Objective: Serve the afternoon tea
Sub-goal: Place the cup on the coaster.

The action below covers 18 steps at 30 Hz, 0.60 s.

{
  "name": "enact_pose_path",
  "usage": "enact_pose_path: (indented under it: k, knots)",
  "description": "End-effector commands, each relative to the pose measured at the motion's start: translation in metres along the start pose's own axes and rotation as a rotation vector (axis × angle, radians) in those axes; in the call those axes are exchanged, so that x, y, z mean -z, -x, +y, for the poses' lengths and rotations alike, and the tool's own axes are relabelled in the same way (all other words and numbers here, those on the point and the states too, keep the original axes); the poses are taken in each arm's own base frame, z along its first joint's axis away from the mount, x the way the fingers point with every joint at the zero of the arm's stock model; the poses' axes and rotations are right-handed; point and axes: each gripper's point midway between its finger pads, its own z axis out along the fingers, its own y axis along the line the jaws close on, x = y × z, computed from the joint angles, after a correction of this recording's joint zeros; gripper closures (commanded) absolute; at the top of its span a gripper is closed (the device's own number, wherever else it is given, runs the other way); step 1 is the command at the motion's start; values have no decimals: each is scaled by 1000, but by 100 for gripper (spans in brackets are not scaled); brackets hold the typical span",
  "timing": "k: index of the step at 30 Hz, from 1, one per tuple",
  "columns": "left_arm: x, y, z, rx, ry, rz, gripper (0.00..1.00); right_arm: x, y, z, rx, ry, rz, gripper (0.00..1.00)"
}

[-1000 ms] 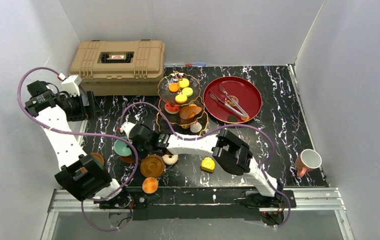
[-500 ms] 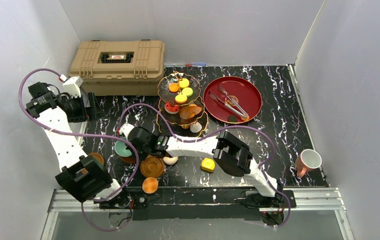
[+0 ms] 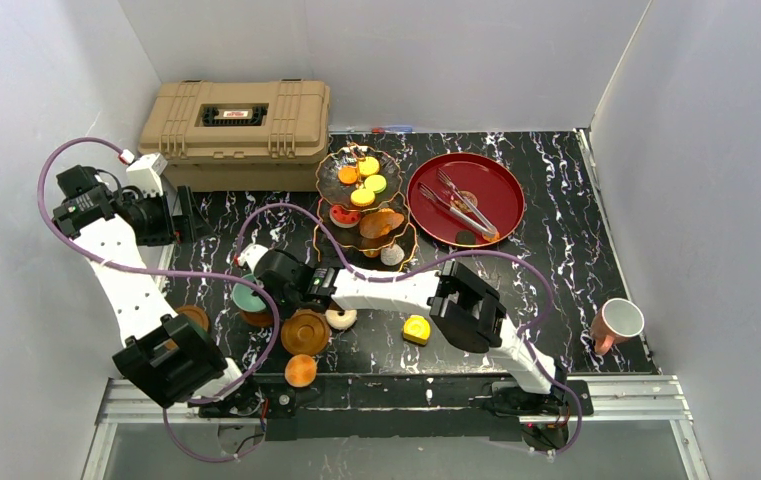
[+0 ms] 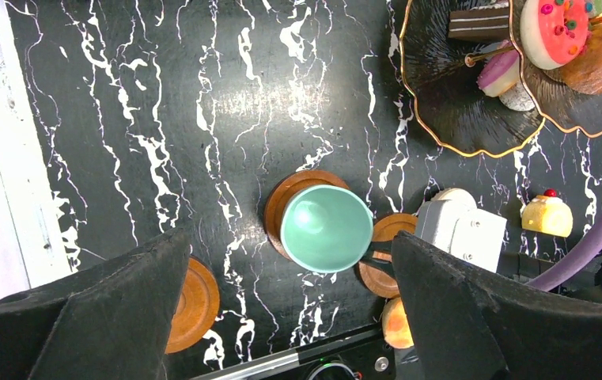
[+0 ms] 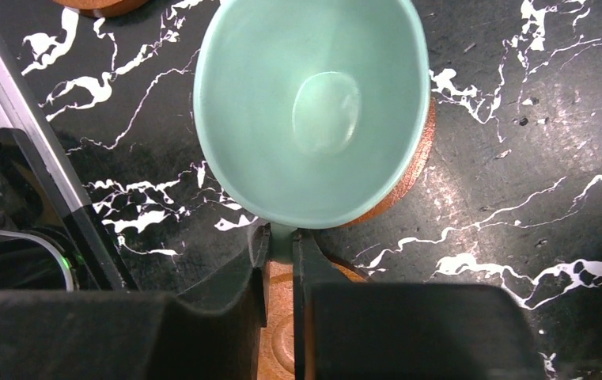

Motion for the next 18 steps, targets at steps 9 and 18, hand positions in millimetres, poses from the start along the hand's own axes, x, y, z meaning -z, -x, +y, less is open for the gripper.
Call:
enact_pose_path:
  k: [9, 18]
  knots:
    - [8, -2, -13, -11, -19, -21, 2, 34, 57, 13, -15, 13, -152, 54]
    - [11, 4, -14, -22, -19, -33, 2, 104, 92, 8, -53, -55, -264, 2]
